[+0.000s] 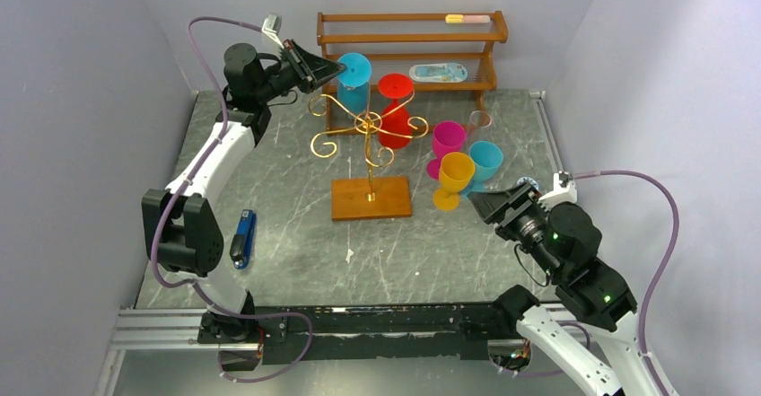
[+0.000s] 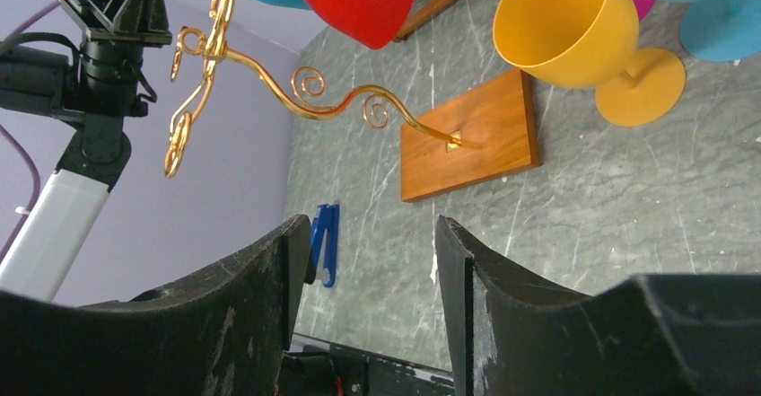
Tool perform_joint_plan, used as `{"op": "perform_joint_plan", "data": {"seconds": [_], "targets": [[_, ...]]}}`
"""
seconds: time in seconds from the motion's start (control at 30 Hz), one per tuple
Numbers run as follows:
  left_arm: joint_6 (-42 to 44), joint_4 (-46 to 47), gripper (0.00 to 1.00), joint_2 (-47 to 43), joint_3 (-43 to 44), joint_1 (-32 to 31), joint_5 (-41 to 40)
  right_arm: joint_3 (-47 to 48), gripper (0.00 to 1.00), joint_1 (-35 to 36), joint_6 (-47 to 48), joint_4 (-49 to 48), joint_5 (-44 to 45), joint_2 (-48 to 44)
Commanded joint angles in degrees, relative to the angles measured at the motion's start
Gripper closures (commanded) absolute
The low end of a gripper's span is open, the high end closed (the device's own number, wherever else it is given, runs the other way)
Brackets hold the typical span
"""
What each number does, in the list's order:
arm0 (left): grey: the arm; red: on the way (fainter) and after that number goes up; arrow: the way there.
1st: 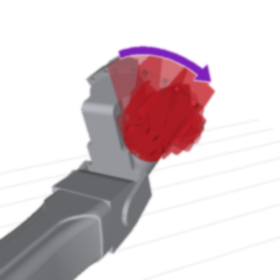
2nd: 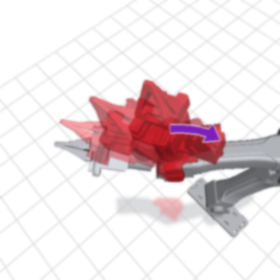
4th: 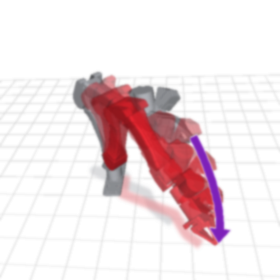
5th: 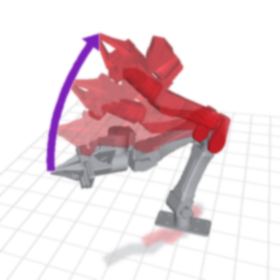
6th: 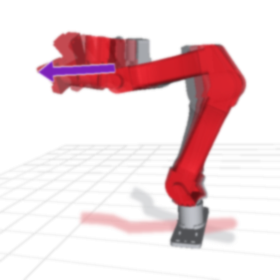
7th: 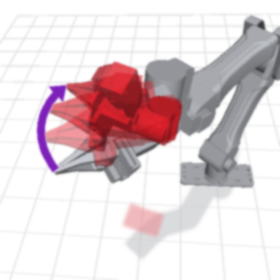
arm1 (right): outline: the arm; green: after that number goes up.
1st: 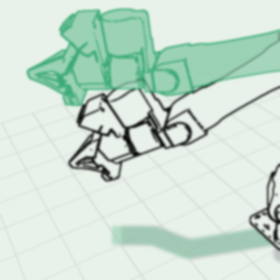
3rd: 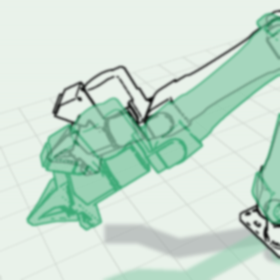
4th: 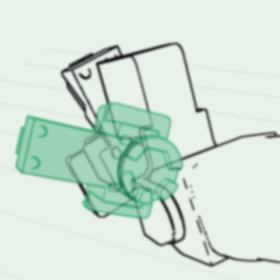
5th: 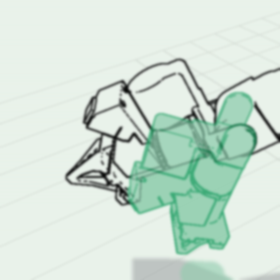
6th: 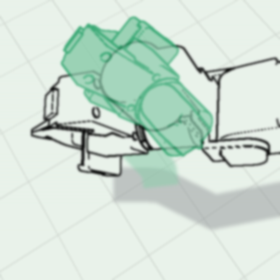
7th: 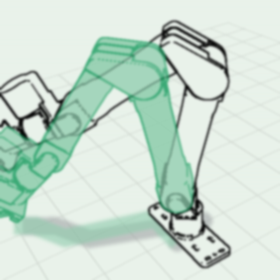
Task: Take the wine glass off the wine glass rack
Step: Pick up the wine glass from the wine rack.
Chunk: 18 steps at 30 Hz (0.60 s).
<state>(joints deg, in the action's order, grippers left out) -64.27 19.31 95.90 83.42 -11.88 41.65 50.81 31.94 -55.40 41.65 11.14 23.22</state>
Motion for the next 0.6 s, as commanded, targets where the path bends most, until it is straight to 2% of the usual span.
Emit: {"op": "perform_joint_plan", "data": {"seconds": [0.0,0.57], "targets": [[2.1,1.1,0.95,1.1,2.9,-0.7,2.5,-1.6,0.43,-0.1,-1.5,0.6,1.4,-0.9],[5.0,0.2,0.95,0.8,4.2,-2.2,8.5,-1.1,0.43,-0.1,-2.6,1.9,1.9,-1.6]]}}
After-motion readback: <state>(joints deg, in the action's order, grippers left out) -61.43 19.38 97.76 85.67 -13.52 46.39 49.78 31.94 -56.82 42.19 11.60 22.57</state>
